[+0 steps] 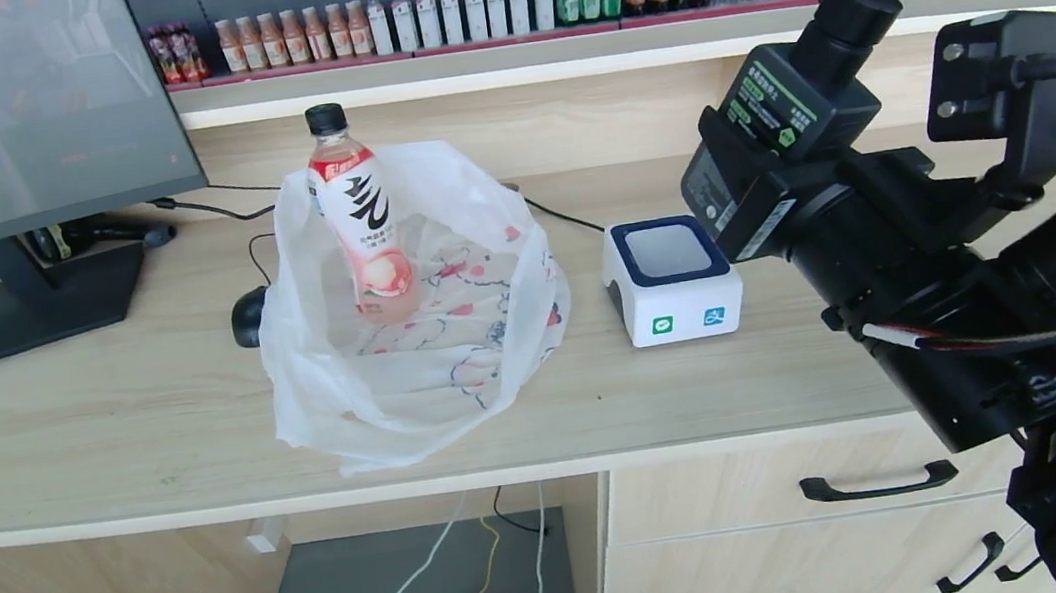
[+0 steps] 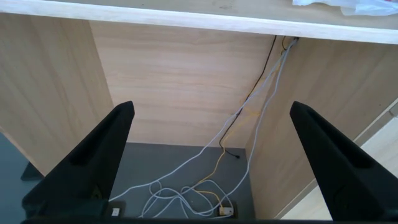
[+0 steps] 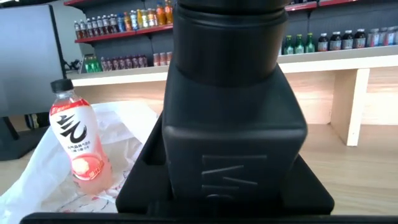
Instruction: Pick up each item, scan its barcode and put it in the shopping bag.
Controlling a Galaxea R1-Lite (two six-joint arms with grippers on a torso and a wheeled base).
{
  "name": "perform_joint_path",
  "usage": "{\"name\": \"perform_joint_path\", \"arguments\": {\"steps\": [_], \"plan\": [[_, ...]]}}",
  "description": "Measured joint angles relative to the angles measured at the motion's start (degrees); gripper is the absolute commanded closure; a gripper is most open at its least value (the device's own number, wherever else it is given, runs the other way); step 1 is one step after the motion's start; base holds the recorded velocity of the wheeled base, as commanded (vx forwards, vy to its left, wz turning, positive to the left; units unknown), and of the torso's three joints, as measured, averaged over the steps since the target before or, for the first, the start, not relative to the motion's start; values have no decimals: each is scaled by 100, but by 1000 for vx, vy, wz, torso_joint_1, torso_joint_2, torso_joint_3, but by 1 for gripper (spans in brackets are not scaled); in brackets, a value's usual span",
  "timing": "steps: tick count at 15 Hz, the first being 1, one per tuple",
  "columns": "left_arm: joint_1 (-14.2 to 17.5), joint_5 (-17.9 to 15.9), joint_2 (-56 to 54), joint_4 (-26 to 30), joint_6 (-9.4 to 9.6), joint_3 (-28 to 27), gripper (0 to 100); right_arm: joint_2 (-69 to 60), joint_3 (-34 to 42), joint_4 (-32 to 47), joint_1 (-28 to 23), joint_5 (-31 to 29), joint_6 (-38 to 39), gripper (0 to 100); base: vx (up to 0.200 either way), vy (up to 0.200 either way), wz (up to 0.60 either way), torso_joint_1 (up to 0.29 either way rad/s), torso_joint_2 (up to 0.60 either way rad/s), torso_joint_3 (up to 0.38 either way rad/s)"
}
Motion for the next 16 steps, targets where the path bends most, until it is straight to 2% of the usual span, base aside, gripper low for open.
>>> {"name": "perform_joint_path", "arguments": {"steps": [4,7,10,14,16], "plan": [[10,0,0,-6,4,0,0,-52,150,-2,-2,-1,-115,100,0,0,0,0,0,0],[10,-5,0,-6,6,0,0,-271,340,2,-35,-6,-1033,100,0,0,0,0,0,0],[10,-2,0,-6,6,0,0,-352,279,364,-45,-66,-1664,100,0,0,0,0,0,0],[10,-5,0,-6,6,0,0,-271,-700,1191,-41,35,-2534,100,0,0,0,0,0,0],[10,0,0,-6,4,0,0,-102,-1218,1492,-50,434,-3074,100,0,0,0,0,0,0]]}}
